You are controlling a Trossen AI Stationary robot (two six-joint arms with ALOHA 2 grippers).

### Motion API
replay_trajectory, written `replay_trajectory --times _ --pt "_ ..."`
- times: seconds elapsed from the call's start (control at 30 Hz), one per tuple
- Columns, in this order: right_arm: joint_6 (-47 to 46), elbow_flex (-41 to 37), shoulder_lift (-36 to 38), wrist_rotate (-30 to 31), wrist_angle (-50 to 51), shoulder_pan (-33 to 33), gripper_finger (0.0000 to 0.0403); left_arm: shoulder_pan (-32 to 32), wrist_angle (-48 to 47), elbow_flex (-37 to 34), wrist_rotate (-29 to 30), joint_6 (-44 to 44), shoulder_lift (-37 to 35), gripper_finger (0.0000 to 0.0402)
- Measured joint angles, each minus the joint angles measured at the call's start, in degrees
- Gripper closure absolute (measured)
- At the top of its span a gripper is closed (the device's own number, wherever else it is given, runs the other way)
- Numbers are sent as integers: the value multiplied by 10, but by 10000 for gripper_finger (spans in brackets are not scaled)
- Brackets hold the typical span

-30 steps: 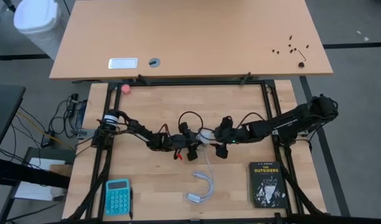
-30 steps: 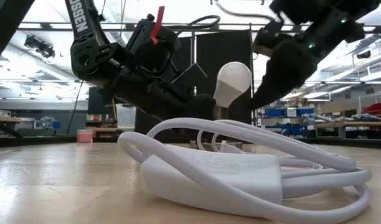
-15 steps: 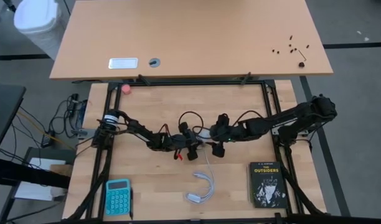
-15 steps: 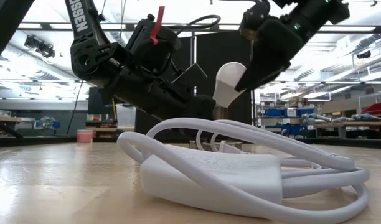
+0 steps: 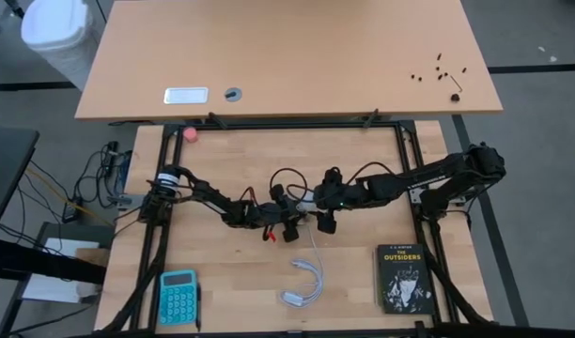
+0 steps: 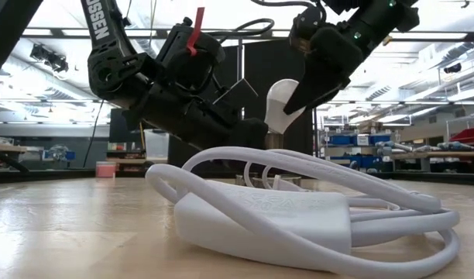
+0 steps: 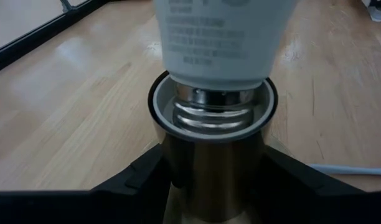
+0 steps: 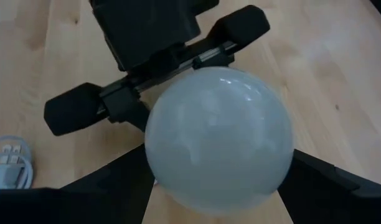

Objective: Screw lightbulb
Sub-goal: Insert the white lightbulb into the silver lamp

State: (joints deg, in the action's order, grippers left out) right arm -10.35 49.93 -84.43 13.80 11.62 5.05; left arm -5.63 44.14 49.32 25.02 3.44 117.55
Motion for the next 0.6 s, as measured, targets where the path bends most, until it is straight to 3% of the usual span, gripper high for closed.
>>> replay_trajectory --times 0.6 --pt "39 23 0 -34 -16 -14 93 0 1 0 0 -1 0 194"
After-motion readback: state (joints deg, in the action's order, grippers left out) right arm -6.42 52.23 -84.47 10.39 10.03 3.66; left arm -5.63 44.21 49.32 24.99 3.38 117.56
